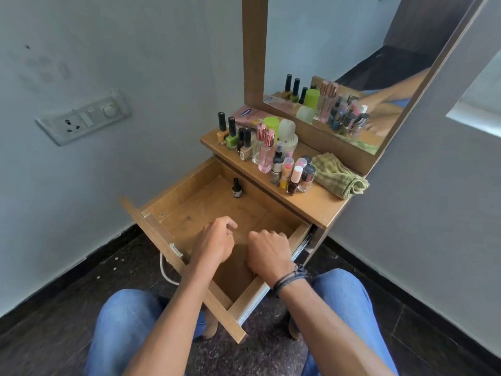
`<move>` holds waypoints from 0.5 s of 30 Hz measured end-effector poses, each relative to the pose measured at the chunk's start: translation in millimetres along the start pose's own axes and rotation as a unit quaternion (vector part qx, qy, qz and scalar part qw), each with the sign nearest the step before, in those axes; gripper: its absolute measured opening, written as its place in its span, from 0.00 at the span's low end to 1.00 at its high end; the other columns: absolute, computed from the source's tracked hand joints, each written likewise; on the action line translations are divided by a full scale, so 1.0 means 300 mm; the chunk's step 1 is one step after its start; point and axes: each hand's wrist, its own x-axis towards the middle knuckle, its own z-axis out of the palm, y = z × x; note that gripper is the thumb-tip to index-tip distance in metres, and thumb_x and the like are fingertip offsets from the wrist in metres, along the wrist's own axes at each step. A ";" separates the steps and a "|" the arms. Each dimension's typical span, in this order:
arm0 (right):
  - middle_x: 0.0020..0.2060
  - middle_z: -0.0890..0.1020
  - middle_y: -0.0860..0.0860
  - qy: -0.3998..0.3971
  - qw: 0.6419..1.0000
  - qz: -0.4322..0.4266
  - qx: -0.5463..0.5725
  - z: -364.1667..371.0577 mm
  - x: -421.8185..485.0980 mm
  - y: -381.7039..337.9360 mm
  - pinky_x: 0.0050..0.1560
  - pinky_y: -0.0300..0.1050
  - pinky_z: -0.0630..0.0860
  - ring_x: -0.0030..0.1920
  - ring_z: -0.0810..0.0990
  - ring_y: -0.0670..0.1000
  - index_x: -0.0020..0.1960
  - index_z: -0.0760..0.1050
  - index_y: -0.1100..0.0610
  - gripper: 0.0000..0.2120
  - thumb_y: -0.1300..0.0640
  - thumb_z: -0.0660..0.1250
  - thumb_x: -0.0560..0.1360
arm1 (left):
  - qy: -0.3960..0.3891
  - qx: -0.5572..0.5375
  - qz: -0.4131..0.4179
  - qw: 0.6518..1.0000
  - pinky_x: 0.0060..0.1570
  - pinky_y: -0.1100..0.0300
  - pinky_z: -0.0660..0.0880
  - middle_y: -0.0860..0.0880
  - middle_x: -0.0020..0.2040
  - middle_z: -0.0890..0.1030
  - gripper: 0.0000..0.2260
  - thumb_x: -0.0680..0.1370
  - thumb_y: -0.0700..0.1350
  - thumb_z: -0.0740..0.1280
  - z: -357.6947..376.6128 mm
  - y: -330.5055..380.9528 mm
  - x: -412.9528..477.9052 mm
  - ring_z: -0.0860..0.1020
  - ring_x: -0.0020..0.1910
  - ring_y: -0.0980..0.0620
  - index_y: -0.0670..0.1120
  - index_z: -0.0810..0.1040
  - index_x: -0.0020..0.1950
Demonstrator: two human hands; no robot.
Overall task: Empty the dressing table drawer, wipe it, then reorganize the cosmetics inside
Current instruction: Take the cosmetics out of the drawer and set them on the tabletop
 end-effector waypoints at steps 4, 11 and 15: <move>0.49 0.83 0.55 0.010 0.999 0.007 0.043 0.006 0.002 -0.017 0.52 0.51 0.76 0.52 0.83 0.58 0.56 0.76 0.58 0.08 0.63 0.60 0.81 | 0.007 -0.006 -0.008 1.000 0.46 0.55 0.78 0.54 0.52 0.82 0.15 0.81 0.37 0.61 -0.004 0.004 -0.002 0.79 0.49 0.50 0.55 0.77 0.60; 0.42 0.82 0.42 0.175 0.933 0.097 0.298 -0.160 -0.051 0.107 0.45 0.44 0.81 0.42 0.83 0.46 0.51 0.76 0.46 0.08 0.52 0.73 0.75 | 0.020 -0.084 -0.022 0.996 0.49 0.55 0.75 0.53 0.56 0.81 0.14 0.81 0.42 0.67 -0.021 0.005 0.010 0.79 0.54 0.51 0.53 0.76 0.65; 0.41 0.82 0.41 0.401 0.832 0.113 0.366 -0.271 -0.101 0.208 0.41 0.37 0.79 0.39 0.83 0.39 0.51 0.75 0.47 0.12 0.54 0.77 0.73 | 0.001 -0.127 -0.028 0.992 0.57 0.52 0.74 0.52 0.59 0.80 0.19 0.79 0.47 0.70 -0.038 0.019 0.037 0.78 0.58 0.49 0.51 0.74 0.69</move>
